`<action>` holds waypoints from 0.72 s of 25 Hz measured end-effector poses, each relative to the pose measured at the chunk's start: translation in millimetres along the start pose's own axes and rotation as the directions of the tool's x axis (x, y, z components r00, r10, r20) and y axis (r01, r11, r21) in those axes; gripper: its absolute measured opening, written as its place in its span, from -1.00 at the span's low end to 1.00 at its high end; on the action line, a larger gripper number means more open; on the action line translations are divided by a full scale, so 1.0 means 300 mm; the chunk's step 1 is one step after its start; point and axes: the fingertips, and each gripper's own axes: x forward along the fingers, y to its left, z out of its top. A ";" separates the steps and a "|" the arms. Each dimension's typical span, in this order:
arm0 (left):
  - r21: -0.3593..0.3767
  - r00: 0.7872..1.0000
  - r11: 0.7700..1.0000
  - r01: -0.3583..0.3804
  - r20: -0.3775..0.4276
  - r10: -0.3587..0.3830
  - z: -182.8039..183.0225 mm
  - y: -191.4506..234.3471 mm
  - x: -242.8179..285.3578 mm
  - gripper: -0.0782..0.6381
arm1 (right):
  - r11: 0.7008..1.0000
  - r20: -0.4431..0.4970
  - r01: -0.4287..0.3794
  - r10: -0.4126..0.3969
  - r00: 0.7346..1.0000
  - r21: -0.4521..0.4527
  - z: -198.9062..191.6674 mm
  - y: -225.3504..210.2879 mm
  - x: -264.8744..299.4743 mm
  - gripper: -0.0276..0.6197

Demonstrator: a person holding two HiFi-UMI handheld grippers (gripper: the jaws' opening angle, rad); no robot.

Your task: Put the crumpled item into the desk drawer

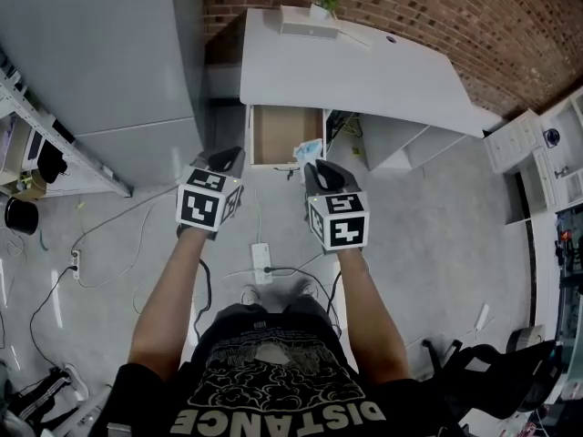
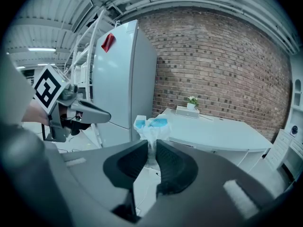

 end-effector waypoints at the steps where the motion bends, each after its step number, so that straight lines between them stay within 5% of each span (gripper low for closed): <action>1: -0.001 1.000 1.000 0.000 -0.002 0.000 -0.005 0.003 0.004 -0.78 | 1.000 -0.001 -0.003 0.003 1.000 0.000 0.000 0.002 0.010 -0.74; 18: -0.037 0.998 0.998 -0.055 -0.033 0.054 -0.019 0.029 0.211 -0.78 | 0.996 -0.043 -0.089 0.089 0.995 -0.015 -0.051 -0.129 0.202 -0.74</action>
